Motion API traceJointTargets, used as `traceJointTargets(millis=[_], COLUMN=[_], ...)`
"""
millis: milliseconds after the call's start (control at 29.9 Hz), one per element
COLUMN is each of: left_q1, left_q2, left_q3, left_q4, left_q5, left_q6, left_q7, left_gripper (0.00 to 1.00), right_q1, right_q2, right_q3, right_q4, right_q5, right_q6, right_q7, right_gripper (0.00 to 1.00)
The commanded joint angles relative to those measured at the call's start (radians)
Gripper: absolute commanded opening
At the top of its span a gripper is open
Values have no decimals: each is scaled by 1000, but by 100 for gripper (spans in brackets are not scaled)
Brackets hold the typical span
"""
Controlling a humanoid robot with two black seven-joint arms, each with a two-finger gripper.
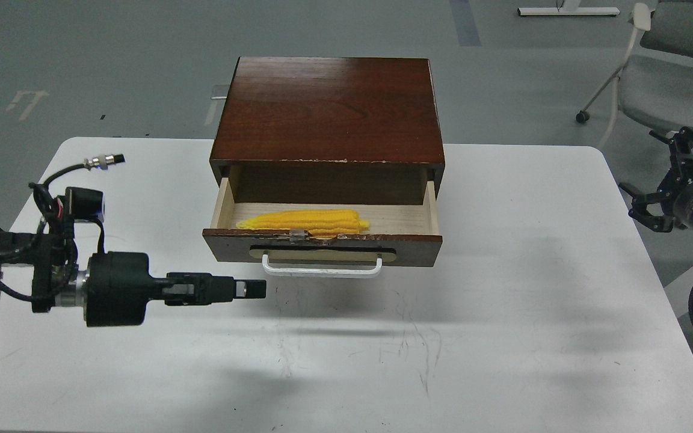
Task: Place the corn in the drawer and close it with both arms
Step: 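Reach the left gripper toward the front of the open drawer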
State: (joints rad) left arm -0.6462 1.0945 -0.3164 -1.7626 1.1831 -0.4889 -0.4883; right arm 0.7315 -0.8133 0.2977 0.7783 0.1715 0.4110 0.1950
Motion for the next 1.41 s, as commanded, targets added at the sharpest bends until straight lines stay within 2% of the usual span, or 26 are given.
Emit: traceJointTargets(millis=[0, 201, 870, 1372], left_q1=[36, 33, 42, 22], left_q2=[-37, -99, -168, -203], left_q3=[8, 8, -9, -41], left_q4=[0, 51, 206, 241], left_q5=[30, 46, 33, 33], left_q6=[0, 0, 0, 0], left_q7=[0, 0, 0, 0], left_gripper=[0, 0, 0, 0], right_q1=[0, -1, -1, -1], right_q2=[12, 40, 57, 71], right_q3=[-2, -2, -2, -2], right_q4=[-2, -10, -10, -10], right_q5=[-13, -43, -61, -67], right_q6=[-3, -37, -52, -67], right_q7=[0, 0, 0, 0], right_gripper=[98, 98, 98, 98])
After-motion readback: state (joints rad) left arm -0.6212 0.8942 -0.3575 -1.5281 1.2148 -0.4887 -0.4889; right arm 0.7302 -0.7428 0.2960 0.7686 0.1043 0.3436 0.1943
